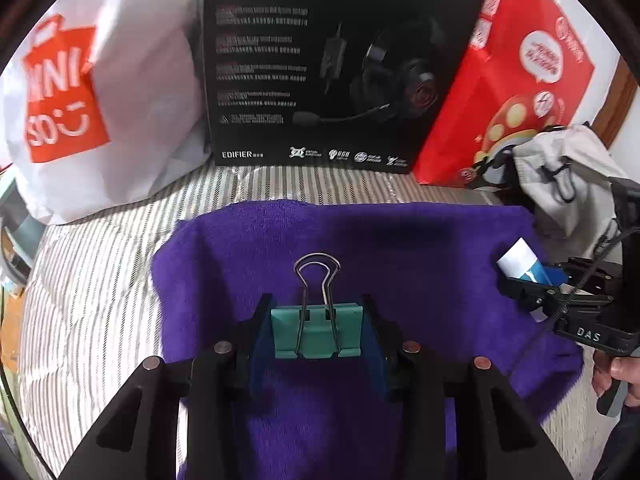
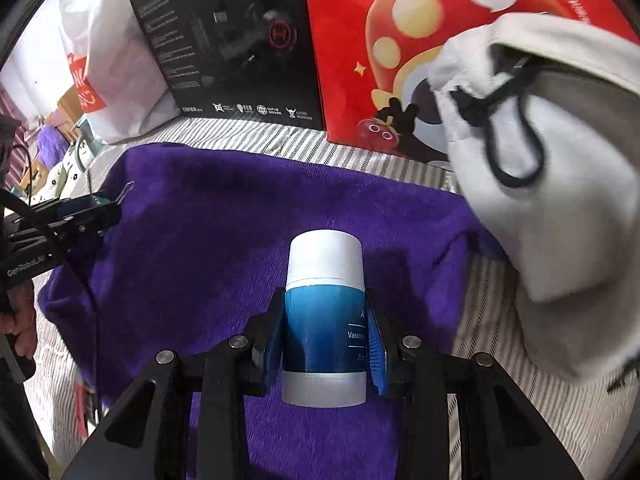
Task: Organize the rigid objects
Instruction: 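Carry the clip and deodorant stick onto the purple towel and release both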
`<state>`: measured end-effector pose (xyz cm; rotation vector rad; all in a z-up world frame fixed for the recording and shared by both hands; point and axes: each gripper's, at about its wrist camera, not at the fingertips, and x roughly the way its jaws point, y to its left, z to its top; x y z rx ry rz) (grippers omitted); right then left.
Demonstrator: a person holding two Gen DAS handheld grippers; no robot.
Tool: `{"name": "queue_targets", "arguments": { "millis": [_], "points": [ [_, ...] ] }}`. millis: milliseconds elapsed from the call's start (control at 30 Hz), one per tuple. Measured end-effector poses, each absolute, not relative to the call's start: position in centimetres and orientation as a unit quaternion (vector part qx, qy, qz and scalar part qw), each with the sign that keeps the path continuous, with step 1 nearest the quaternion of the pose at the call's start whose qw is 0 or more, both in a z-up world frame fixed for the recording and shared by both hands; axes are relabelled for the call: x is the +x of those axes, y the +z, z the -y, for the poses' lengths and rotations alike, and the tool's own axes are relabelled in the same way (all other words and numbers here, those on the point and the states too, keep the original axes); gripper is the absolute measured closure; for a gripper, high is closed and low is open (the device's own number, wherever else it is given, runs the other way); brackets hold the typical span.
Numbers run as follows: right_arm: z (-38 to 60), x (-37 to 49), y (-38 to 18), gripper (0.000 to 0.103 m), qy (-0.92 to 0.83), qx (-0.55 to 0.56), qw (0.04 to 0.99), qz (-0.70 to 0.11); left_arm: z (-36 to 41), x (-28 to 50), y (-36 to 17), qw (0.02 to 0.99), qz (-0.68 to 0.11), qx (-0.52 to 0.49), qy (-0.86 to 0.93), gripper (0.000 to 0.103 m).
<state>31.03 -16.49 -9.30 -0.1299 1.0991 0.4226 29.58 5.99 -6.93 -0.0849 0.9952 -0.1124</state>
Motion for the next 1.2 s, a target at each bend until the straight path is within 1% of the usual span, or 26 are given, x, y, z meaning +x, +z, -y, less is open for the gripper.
{"name": "queue_targets", "arguments": {
  "millis": [367,433,500,567,633,700,767,833,933,1200],
  "points": [
    [15.2,32.5,-10.5,0.067,0.201,-0.086,0.824,-0.524,-4.7,31.6,-9.0,0.862,-0.504,-0.012,-0.047,0.064],
    [15.0,32.4,-10.5,0.065,0.202,-0.091,0.824,-0.521,-4.4,31.6,-9.0,0.863,-0.504,-0.002,-0.044,0.064],
    [15.1,32.2,-10.5,0.060,0.211,-0.095,0.823,-0.519,-3.8,31.6,-9.1,0.860,-0.508,0.020,-0.042,0.064],
    [15.1,31.9,-10.6,0.043,0.225,-0.087,0.819,-0.521,-3.4,31.6,-9.2,0.859,-0.510,0.029,-0.038,0.062],
    [15.0,31.4,-10.6,0.039,0.226,-0.091,0.816,-0.524,-3.3,31.5,-9.3,0.857,-0.513,0.028,-0.037,0.057],
    [15.2,30.9,-10.5,0.039,0.216,-0.096,0.815,-0.528,-3.3,31.2,-9.4,0.856,-0.515,0.020,-0.038,0.043],
    [15.8,30.3,-10.3,0.039,0.212,-0.086,0.815,-0.533,-3.2,30.5,-9.6,0.854,-0.518,0.022,-0.038,0.038],
    [16.4,29.5,-9.8,0.039,0.211,-0.069,0.815,-0.535,-2.8,29.8,-9.7,0.854,-0.519,0.031,-0.030,0.038],
    [17.4,27.9,-8.2,0.039,0.210,-0.050,0.819,-0.531,-3.1,28.4,-9.0,0.854,-0.519,0.009,-0.019,0.038],
    [19.8,21.4,-3.8,0.039,0.206,-0.038,0.838,-0.503,-4.2,20.4,-4.7,0.877,-0.480,-0.007,0.006,0.038]
  ]
}}
